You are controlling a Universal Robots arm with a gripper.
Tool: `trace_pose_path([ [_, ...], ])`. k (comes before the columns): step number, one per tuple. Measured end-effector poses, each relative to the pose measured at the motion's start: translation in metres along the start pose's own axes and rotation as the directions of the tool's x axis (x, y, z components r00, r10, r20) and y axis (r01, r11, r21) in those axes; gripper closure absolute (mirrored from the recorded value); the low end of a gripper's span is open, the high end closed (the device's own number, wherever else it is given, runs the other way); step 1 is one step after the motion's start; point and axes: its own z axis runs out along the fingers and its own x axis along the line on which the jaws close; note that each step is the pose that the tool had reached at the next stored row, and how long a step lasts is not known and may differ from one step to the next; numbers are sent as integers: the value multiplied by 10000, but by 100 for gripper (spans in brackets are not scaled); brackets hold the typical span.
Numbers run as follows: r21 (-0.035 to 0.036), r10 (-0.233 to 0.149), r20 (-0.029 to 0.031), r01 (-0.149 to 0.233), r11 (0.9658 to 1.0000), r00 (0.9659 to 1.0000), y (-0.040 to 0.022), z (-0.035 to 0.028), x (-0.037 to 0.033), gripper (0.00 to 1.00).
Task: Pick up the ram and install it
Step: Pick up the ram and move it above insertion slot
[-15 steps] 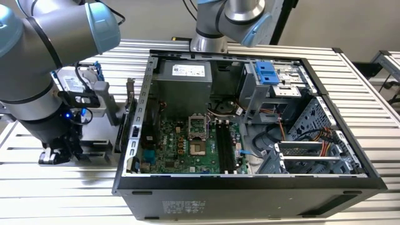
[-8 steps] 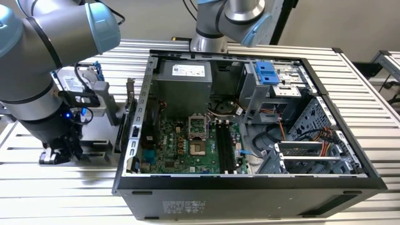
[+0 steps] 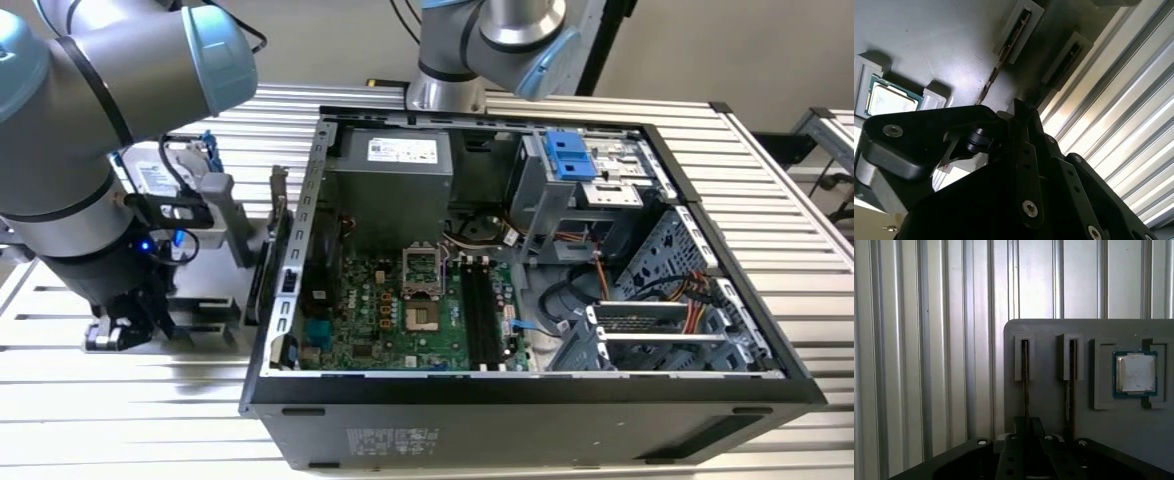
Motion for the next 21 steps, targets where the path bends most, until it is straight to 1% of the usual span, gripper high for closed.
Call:
trace_pose_path([
  [9, -1, -5, -1, 5, 10000, 10000, 0, 0, 0, 0],
  [10, 0, -6, -1, 6, 10000, 10000, 0, 0, 0, 100],
  [19, 0, -11, 0, 11, 10000, 10000, 0, -1, 0, 100],
  [21, -1, -11, -1, 11, 10000, 10000, 0, -9, 0, 100],
])
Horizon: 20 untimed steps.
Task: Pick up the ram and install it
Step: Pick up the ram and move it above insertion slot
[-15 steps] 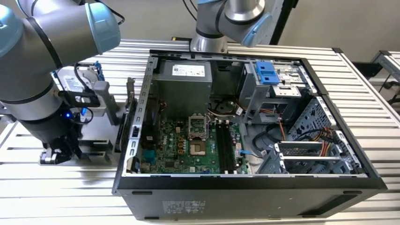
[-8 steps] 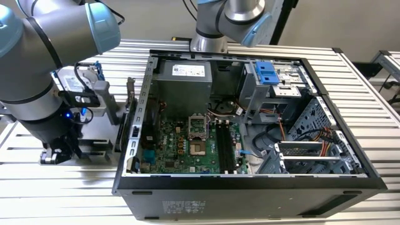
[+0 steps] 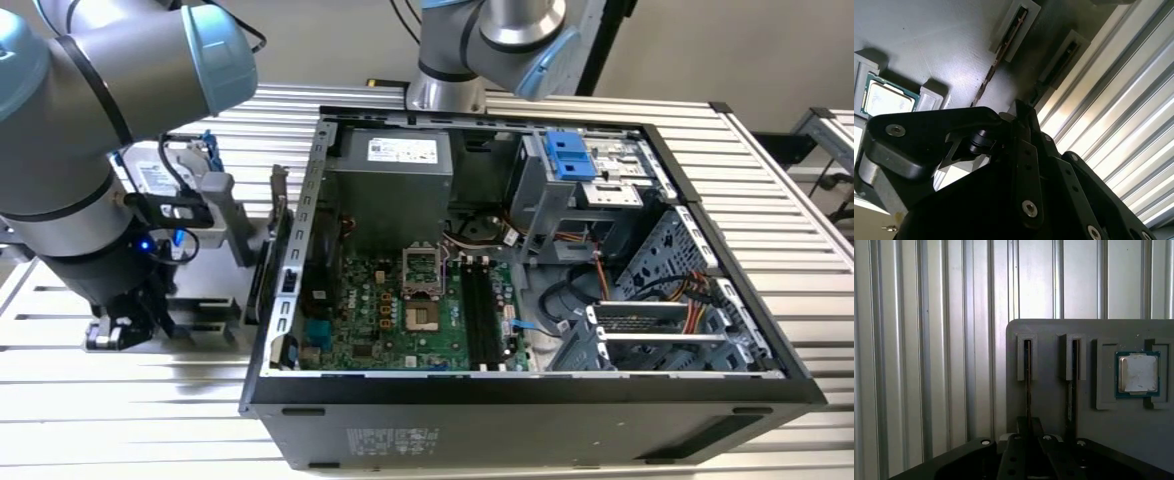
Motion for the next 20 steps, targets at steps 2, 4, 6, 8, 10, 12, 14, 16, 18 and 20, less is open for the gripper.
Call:
trace_pose_path([
  [2, 0, 0, 0, 0, 10000, 10000, 1, -17, 0, 100],
  [4, 0, 0, -1, 0, 10000, 10000, 1, -35, 0, 100],
  [6, 0, 0, 0, 0, 10000, 10000, 2, -56, 0, 100],
  [8, 0, 0, -2, 0, 10000, 10000, 3, -83, 0, 100],
  [10, 1, 0, -2, 0, 10000, 10000, 3, -107, -1, 100],
  [12, 1, 0, -5, 0, 10000, 10000, 4, -133, -1, 100],
  [14, 0, 0, -8, 0, 10000, 10000, 5, -161, -2, 100],
  [16, 0, 0, -11, 0, 10000, 10000, 6, -188, -3, 100],
  [18, 1, 1, -12, -1, 10000, 10000, 6, -205, -4, 100],
  [20, 1, 1, -13, -1, 10000, 10000, 7, -214, -3, 100],
])
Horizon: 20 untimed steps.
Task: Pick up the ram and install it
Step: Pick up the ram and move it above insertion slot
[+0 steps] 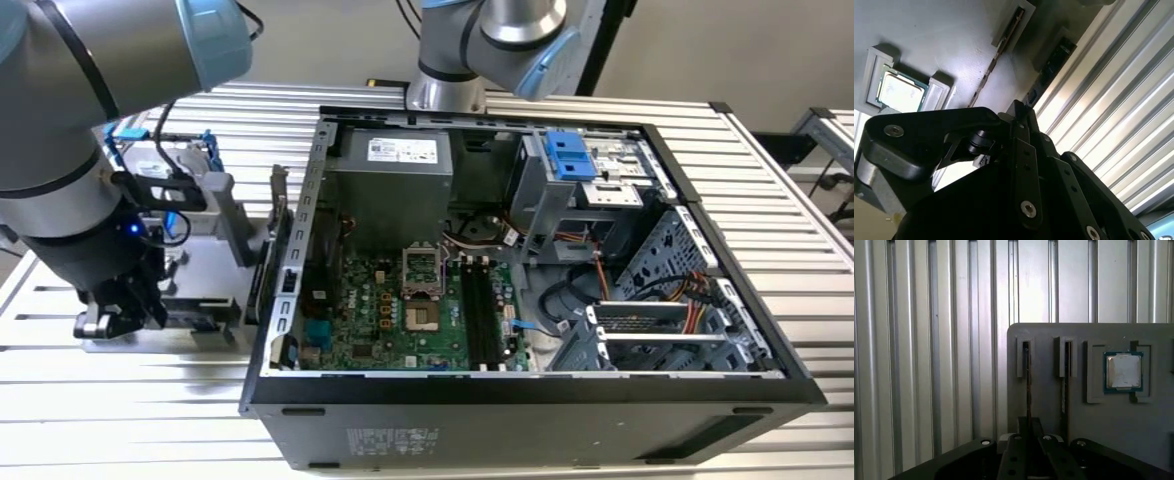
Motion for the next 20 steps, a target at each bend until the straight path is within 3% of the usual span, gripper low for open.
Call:
trace_pose_path([
  [20, 0, 0, 0, 0, 10000, 10000, 7, -226, -2, 100],
])
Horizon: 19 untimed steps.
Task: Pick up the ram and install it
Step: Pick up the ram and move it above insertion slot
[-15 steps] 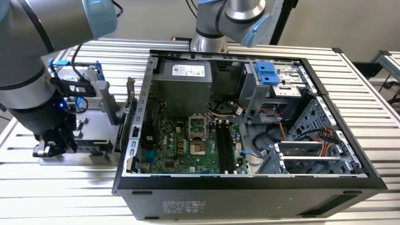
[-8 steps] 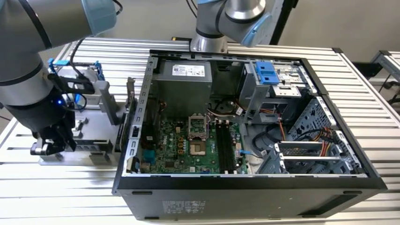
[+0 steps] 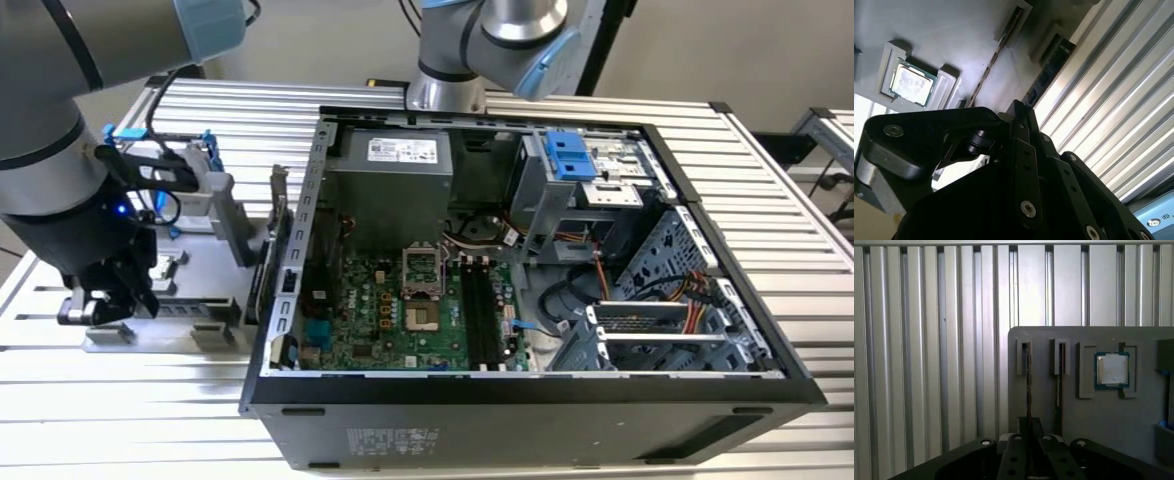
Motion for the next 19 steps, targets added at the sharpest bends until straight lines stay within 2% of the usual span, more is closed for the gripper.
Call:
trace_pose_path([
  [4, 1, 0, 0, 0, 10000, 10000, 1, -36, 0, 100],
  [19, 0, 0, 0, 0, 10000, 10000, 7, -238, -2, 100],
])
